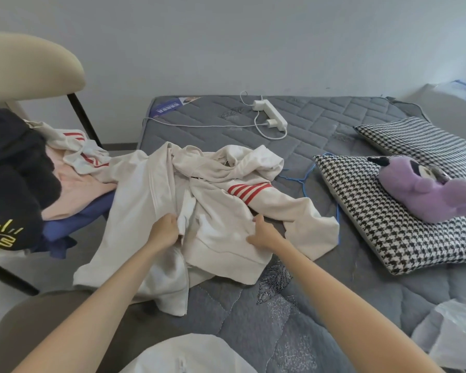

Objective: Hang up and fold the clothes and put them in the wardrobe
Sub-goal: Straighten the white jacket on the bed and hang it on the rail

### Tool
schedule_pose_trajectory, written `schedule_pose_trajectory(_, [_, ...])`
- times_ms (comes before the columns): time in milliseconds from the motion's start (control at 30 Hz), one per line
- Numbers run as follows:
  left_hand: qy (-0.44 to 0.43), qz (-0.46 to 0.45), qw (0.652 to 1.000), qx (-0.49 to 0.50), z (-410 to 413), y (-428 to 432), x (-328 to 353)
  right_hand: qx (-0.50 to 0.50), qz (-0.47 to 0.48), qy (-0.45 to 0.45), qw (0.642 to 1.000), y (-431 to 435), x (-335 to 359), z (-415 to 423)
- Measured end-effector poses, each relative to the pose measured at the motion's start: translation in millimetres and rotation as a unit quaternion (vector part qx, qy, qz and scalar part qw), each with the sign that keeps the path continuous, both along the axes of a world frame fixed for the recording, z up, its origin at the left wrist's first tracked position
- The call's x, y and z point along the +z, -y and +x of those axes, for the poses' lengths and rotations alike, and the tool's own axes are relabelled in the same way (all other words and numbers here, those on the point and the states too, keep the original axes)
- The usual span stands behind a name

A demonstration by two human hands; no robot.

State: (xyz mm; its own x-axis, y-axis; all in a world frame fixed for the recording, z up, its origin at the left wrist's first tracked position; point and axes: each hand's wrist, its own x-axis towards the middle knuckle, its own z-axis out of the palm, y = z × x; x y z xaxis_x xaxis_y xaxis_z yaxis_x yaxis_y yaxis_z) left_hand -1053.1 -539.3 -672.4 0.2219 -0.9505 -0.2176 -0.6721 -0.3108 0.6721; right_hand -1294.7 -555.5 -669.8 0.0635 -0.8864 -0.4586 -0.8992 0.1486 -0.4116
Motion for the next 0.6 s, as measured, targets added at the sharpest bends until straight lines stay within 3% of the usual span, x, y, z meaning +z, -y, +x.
schedule_pose_trajectory(100, [-0.082,-0.021,0.995,0.049,4.1,-2.5,9.5,0.005,-0.070,-0.013,0.997,2.9,16.8,-4.1])
schedule_pose_trajectory(200, [-0.284,-0.005,0.950,0.132,0.8,-5.2,26.7,0.020,-0.130,-0.053,0.990,6.7,41.4,-10.2])
schedule_pose_trajectory(300, [-0.377,0.040,0.918,0.114,4.9,-11.6,39.2,0.033,-0.158,-0.127,0.979,7.3,61.1,-17.1])
schedule_pose_trajectory(467, [-0.353,0.194,0.914,0.048,32.7,-30.7,36.9,0.090,-0.078,-0.309,0.944,-1.9,68.7,-24.0])
schedule_pose_trajectory(600, [-0.243,0.335,0.909,-0.053,38.6,-50.5,24.9,0.079,-0.047,-0.358,0.929,-19.5,33.0,-24.6])
